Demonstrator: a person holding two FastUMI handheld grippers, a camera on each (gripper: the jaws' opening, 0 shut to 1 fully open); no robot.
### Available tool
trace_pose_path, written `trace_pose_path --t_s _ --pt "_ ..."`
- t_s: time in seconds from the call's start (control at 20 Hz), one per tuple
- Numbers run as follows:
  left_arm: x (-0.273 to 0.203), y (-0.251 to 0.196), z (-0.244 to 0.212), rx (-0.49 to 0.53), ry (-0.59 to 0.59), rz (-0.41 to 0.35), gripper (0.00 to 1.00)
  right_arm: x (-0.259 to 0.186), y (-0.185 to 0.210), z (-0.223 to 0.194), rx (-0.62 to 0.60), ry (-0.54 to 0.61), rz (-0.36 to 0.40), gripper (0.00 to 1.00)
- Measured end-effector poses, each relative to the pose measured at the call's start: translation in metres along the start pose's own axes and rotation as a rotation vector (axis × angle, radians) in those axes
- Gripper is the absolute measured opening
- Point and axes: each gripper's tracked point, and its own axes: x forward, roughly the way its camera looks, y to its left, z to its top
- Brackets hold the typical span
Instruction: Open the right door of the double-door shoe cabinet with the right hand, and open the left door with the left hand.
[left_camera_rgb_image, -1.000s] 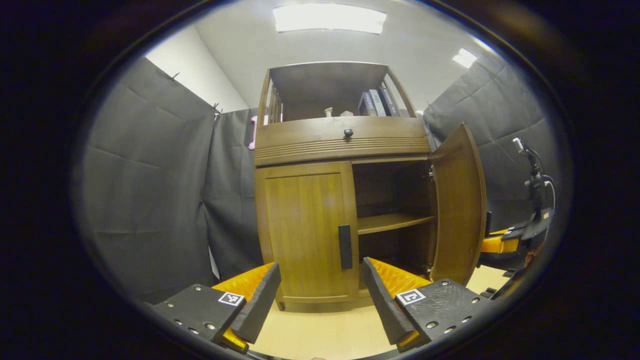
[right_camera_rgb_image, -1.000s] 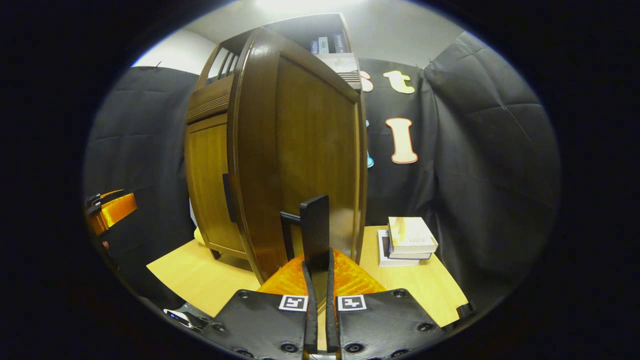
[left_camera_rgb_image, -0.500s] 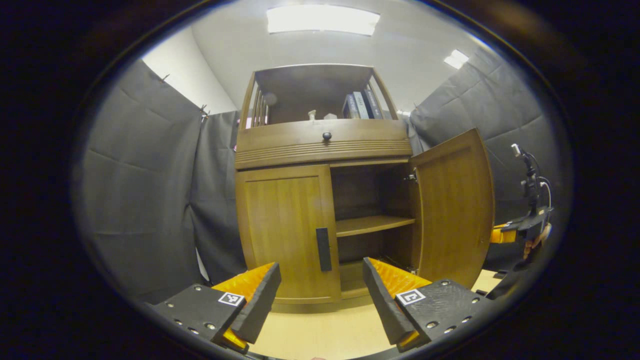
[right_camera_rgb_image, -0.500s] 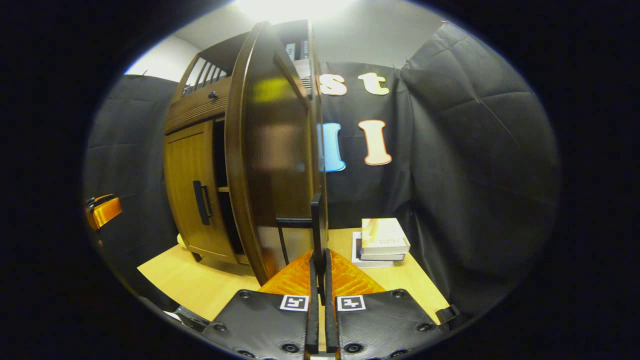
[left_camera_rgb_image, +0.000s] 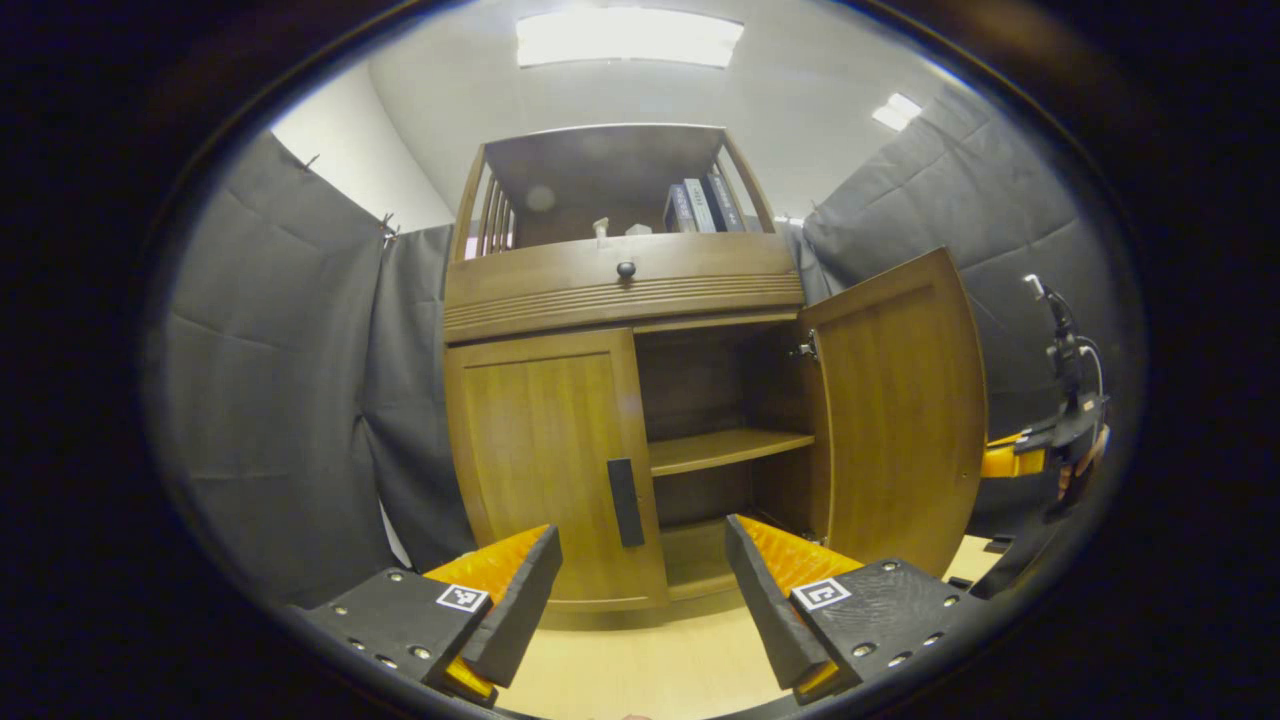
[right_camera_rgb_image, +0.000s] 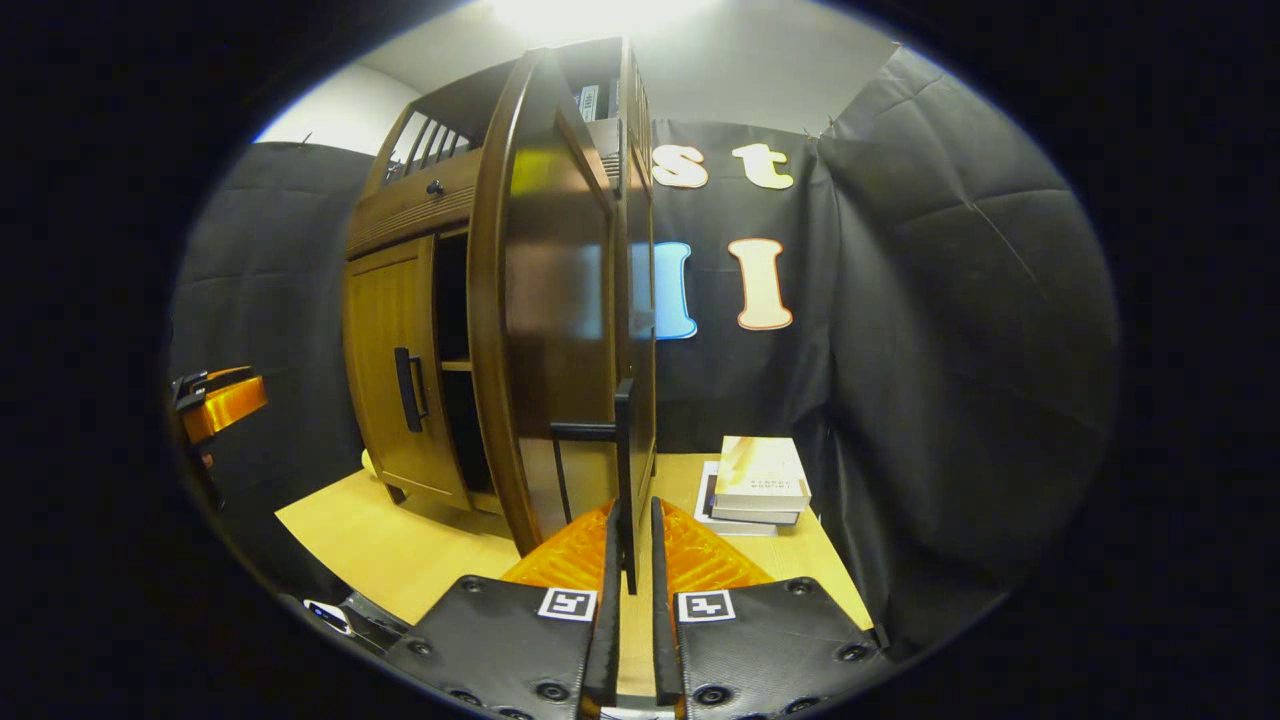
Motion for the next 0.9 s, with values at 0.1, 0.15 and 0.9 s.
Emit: trace_pose_path --t_s 0.1,0.15,0.9 --pt "0.003 0.000 0.000 0.001 -0.003 -0.006 0.94 -0.008 -0.007 0.004 -0.024 -0.007 -0.053 0.17" --pt "0.004 0.001 0.000 0.004 -0.005 -0.005 0.94 -0.022 -0.009 0.006 -0.032 -0.025 -0.081 0.24" --pt "0.039 0.012 -0.011 -0.001 0.000 -0.010 0.94 -0.086 0.027 0.055 -0.002 -0.190 -0.187 0.92"
